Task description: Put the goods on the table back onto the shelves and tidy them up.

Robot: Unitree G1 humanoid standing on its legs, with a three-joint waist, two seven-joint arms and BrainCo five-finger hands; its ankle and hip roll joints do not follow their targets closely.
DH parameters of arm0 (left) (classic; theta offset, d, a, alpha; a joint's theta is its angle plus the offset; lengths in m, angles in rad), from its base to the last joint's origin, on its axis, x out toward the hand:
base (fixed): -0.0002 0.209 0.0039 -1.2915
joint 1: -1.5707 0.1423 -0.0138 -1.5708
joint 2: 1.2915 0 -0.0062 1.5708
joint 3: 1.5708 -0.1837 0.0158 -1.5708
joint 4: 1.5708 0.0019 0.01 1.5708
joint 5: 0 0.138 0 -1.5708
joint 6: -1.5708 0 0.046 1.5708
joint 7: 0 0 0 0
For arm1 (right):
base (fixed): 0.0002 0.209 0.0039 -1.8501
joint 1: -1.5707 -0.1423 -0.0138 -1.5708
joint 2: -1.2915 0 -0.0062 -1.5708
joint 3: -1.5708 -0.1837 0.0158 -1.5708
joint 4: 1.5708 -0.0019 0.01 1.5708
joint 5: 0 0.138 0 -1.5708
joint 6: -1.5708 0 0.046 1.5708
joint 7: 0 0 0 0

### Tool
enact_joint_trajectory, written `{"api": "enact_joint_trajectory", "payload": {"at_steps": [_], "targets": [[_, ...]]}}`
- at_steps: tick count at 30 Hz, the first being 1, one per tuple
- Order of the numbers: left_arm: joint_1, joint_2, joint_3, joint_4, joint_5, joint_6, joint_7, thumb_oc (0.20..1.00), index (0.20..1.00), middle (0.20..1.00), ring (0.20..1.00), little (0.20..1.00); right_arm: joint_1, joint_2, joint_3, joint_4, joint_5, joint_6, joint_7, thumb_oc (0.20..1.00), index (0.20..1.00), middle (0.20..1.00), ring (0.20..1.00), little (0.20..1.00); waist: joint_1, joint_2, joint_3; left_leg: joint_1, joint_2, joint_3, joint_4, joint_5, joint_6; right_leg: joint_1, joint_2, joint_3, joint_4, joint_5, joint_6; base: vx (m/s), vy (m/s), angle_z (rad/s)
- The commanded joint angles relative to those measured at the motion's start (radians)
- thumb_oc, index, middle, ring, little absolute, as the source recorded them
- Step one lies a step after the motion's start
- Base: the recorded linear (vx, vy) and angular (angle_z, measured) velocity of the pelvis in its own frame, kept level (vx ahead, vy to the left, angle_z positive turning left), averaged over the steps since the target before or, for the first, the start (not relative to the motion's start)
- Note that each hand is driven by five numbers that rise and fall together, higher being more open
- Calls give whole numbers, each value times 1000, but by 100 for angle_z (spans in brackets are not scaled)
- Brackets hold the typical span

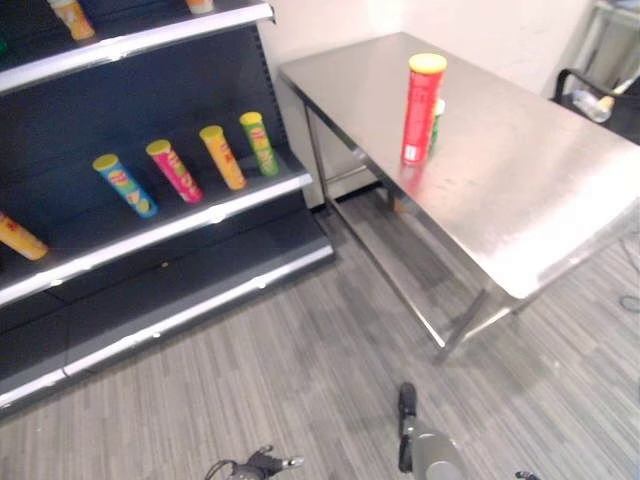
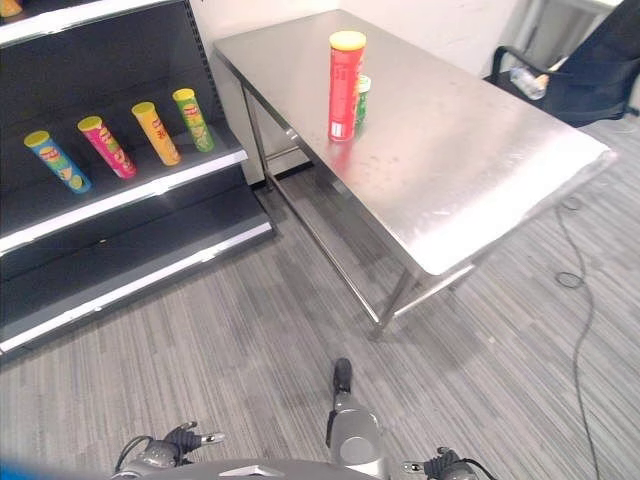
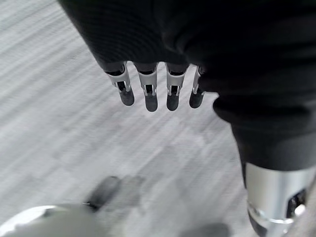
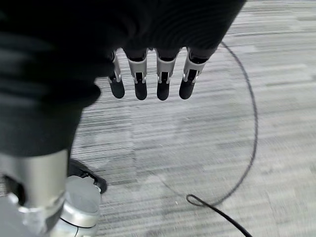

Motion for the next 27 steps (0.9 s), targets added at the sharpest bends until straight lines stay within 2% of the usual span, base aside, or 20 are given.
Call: {"api": "enact_joint_trajectory", "payload": {"at_steps": [1, 2, 4, 5, 6, 7, 9, 10, 12, 13, 14, 15, 17, 20, 21, 23, 24, 25, 26, 27], "targets": [[-24, 46, -17, -3, 21, -11, 5, 1000, 1000, 1000, 1000, 1000, -43, -26, 30, 30, 24, -6, -23, 1000, 1000, 1000, 1000, 1000, -8, -73, 22, -76, -74, -17, 136, -13, -47, 51, -69, 52, -57, -26, 82, 188, -262, 41], [-36, 41, -35, -14, 18, -8, 5, 1000, 1000, 1000, 1000, 1000, -44, -39, 23, 28, 38, -5, -32, 1000, 1000, 1000, 1000, 1000, -9, -82, 29, -157, -17, -22, 336, 17, -85, 101, -62, 42, -65, -55, 49, 252, -347, 36], [-40, 43, -40, -29, 6, -5, 3, 1000, 1000, 1000, 1000, 1000, -42, -48, 23, 27, 38, -3, -37, 1000, 1000, 1000, 1000, 1000, -1, -87, 45, -241, 41, -39, 557, 116, -133, 165, -38, 28, -80, -100, 4, 197, -282, 42], [-42, 43, -42, -32, 2, -4, 6, 1000, 1000, 1000, 1000, 1000, -45, -49, 26, 27, 36, -2, -40, 1000, 1000, 1000, 1000, 1000, 7, -95, 53, -278, 54, -57, 656, 162, -153, 195, -30, 27, -85, -120, -15, 110, -151, 21], [-42, 43, -42, -32, 2, -4, 6, 1000, 1000, 1000, 1000, 1000, -45, -49, 26, 28, 36, -2, -40, 1000, 1000, 1000, 1000, 1000, 6, -93, 53, -280, 56, -59, 659, 161, -154, 196, -29, 26, -85, -120, -16, 183, -148, -15], [-40, 43, -40, -33, -8, -3, 14, 1000, 1000, 1000, 1000, 1000, -44, -47, 35, 27, 33, 2, -41, 1000, 1000, 1000, 1000, 1000, 19, -105, 66, -334, 82, -63, 739, 194, -158, 241, -22, 32, -91, -149, -34, 180, -87, -17], [-33, 39, -34, -28, -12, -4, 15, 1000, 1000, 1000, 1000, 1000, -44, -44, 40, 27, 37, 2, -40, 1000, 1000, 1000, 1000, 1000, 24, -103, 67, -356, 114, -34, 686, 191, -145, 262, -17, 42, -91, -165, -34, 195, -34, -18], [-33, 39, -34, -28, -12, -4, 15, 1000, 1000, 1000, 1000, 1000, -44, -44, 40, 27, 37, 2, -40, 1000, 1000, 1000, 1000, 1000, 25, -103, 68, -354, 114, -33, 685, 191, -145, 263, -17, 43, -91, -165, -34, 164, 47, -27], [-23, 40, -26, -19, -4, -4, 13, 1000, 1000, 1000, 1000, 1000, -43, -42, 43, 31, 33, -1, -35, 1000, 1000, 1000, 1000, 1000, 34, -97, 60, -340, 133, -9, 513, 168, -120, 271, -25, 56, -91, -178, -14, 153, 82, -30], [-23, 40, -26, -19, -4, -4, 13, 1000, 1000, 1000, 1000, 1000, -43, -42, 43, 31, 33, -1, -35, 1000, 1000, 1000, 1000, 1000, 34, -97, 60, -340, 133, -9, 513, 168, -120, 271, -25, 56, -91, -178, -14, 327, 268, -43], [-10, 38, -18, -10, -11, -14, 15, 1000, 1000, 1000, 1000, 1000, -43, -46, 44, 35, 31, -7, -34, 1000, 1000, 1000, 1000, 1000, 54, -67, 46, -352, 127, -83, 177, 240, -122, 285, -24, 77, -91, -208, 12, 259, 219, -39], [-10, 38, -18, -10, -11, -14, 15, 1000, 1000, 1000, 1000, 1000, -43, -46, 44, 35, 31, -7, -34, 1000, 1000, 1000, 1000, 1000, 54, -67, 44, -352, 126, -83, 171, 244, -121, 282, -25, 77, -91, -206, 12, 361, 281, -51], [-8, 35, -18, -1, -19, -19, 17, 1000, 1000, 1000, 1000, 1000, -44, -51, 38, 40, 28, -10, -39, 1000, 1000, 1000, 1000, 1000, 70, -50, 42, -363, 136, -169, 50, 306, -144, 305, -24, 101, -91, -224, 27, 234, 138, -44], [7, 32, -12, 14, -18, -15, 13, 1000, 1000, 1000, 1000, 1000, -31, -47, 19, 55, 22, -7, -34, 1000, 1000, 1000, 1000, 1000, 66, -21, 19, -335, 132, -156, 2, 296, -155, 324, -33, 119, -91, -238, 50, 308, 212, -51], [10, 35, -9, 15, -16, -15, 14, 1000, 1000, 1000, 1000, 1000, -29, -42, 5, 66, 22, -3, -32, 1000, 1000, 1000, 1000, 1000, 65, -16, 2, -317, 107, -142, -7, 282, -151, 326, -54, 130, -91, -229, 59, 272, 237, -66], [11, 40, -5, 17, -15, -16, 16, 1000, 1000, 1000, 1000, 1000, -29, -37, -5, 69, 24, -1, -28, 1000, 1000, 1000, 1000, 1000, 63, -16, -5, -303, 94, -123, -7, 268, -145, 327, -70, 137, -91, -224, 67, 226, 239, -63], [9, 48, -2, 18, -11, -19, 17, 1000, 1000, 1000, 1000, 1000, -31, -29, -15, 70, 34, 0, -20, 1000, 1000, 1000, 1000, 1000, 61, -23, -11, -285, 65, -100, -7, 246, -128, 320, -104, 161, -85, -207, 83, 228, 248, -39], [9, 49, -2, 18, -11, -19, 17, 1000, 1000, 1000, 1000, 1000, -31, -29, -15, 69, 34, 0, -20, 1000, 1000, 1000, 1000, 1000, 62, -23, -11, -284, 64, -99, -7, 246, -128, 320, -104, 162, -85, -207, 83, 249, 318, -33], [1, 63, 0, 17, -8, -22, 18, 1000, 1000, 1000, 1000, 1000, -34, -23, -24, 74, 40, 3, -12, 1000, 1000, 1000, 1000, 1000, 57, -32, -15, -272, 37, -81, -7, 221, -103, 303, -134, 181, -62, -203, 99, 106, 159, -43], [1, 63, 0, 17, -8, -22, 18, 1000, 1000, 1000, 1000, 1000, -34, -22, -24, 74, 40, 3, -12, 1000, 1000, 1000, 1000, 1000, 59, -33, -15, -271, 36, -78, -7, 220, -102, 302, -135, 184, -61, -204, 100, 143, 229, -50]]}}
